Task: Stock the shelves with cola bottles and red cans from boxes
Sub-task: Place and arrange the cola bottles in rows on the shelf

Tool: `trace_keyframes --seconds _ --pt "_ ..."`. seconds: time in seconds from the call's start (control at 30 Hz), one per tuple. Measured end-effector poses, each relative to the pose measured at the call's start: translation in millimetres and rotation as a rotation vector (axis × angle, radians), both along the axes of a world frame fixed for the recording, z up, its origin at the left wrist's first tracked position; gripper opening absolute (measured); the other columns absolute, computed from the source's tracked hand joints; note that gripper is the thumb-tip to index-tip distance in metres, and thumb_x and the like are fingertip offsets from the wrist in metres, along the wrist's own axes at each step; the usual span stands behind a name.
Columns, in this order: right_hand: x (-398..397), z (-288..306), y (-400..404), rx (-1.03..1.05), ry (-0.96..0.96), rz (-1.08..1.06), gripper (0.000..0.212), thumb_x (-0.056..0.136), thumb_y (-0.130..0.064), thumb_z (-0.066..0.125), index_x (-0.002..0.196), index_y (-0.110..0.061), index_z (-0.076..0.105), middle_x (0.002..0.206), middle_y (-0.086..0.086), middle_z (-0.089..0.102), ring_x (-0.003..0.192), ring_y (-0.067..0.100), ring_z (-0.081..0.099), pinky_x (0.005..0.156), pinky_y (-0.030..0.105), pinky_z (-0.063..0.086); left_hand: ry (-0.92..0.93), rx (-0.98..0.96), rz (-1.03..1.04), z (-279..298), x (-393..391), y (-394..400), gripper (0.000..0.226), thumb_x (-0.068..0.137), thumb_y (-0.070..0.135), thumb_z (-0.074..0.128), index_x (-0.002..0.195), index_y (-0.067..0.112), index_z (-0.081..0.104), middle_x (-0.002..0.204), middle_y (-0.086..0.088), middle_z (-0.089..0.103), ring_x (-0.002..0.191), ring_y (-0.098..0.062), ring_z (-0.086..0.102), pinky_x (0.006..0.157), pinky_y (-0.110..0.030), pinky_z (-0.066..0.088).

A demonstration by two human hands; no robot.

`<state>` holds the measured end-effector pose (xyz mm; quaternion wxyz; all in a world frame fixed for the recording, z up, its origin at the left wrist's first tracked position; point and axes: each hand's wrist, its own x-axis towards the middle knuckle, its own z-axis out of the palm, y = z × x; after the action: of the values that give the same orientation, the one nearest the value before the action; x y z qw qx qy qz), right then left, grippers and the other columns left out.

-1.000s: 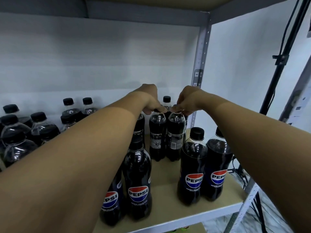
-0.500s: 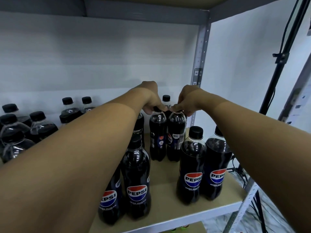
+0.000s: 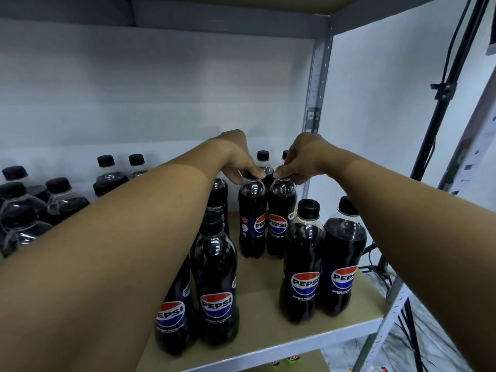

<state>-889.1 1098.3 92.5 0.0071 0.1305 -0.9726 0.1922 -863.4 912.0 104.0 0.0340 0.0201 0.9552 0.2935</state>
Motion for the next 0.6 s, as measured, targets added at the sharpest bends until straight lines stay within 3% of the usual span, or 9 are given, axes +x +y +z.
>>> trace_keyframes --seconds 0.13,0.2,0.3,0.43,0.53,0.6 --pt "0.0 -1.9 8.3 -0.160 -0.058 0.099 0.024 0.080 -0.019 0.086 0.096 -0.003 0.078 0.085 0.012 0.078 0.080 0.026 0.077 0.086 0.042 0.062 -0.059 0.013 -0.053 -2.3 -1.6 -3.9 0.035 0.081 0.022 0.089 0.106 0.001 0.076 0.091 -0.006 0.080 0.085 -0.019 0.079 0.097 -0.040 0.058" --pt "1.2 -2.0 12.9 -0.231 -0.095 0.132 0.024 0.081 -0.011 0.084 0.101 0.000 0.077 0.090 0.015 0.078 0.084 0.028 0.077 0.086 0.042 0.062 -0.063 0.069 -0.065 -3.4 -0.8 -6.7 0.028 0.082 0.015 0.087 0.103 0.000 0.077 0.093 -0.009 0.080 0.088 -0.021 0.079 0.095 -0.038 0.060" --pt "2.8 -2.6 12.9 -0.244 -0.125 0.135 0.027 0.084 -0.017 0.083 0.105 -0.003 0.075 0.095 0.015 0.077 0.092 0.028 0.076 0.085 0.041 0.063 -0.065 0.108 -0.076 -3.6 2.6 -7.5 0.033 0.081 0.016 0.088 0.107 0.001 0.075 0.108 -0.014 0.077 0.091 -0.025 0.078 0.088 -0.040 0.063" --pt "5.7 -4.4 7.2 -0.175 -0.137 0.029 0.046 0.080 -0.033 0.086 0.106 0.000 0.070 0.096 0.018 0.076 0.089 0.030 0.076 0.079 0.042 0.064 -0.151 0.001 -0.032 -6.0 7.4 -2.4 0.063 0.080 0.034 0.087 0.131 0.004 0.063 0.133 -0.009 0.065 0.096 -0.024 0.077 0.106 -0.044 0.054" --pt "6.2 -4.3 6.4 -0.196 -0.136 0.017 0.041 0.079 -0.020 0.087 0.107 0.004 0.070 0.101 0.019 0.075 0.090 0.031 0.076 0.079 0.042 0.064 -0.120 0.034 -0.015 -7.7 8.5 0.4 0.054 0.082 0.027 0.087 0.123 -0.001 0.065 0.130 -0.013 0.069 0.087 -0.022 0.078 0.101 -0.038 0.056" --pt "6.2 -2.6 6.2 -0.134 -0.113 0.035 0.039 0.082 -0.026 0.084 0.104 0.004 0.073 0.096 0.017 0.077 0.089 0.029 0.076 0.083 0.042 0.063 -0.101 0.063 -0.005 -7.9 9.3 3.6 0.051 0.080 0.023 0.088 0.118 -0.002 0.066 0.123 -0.016 0.072 0.080 -0.023 0.079 0.091 -0.036 0.059"
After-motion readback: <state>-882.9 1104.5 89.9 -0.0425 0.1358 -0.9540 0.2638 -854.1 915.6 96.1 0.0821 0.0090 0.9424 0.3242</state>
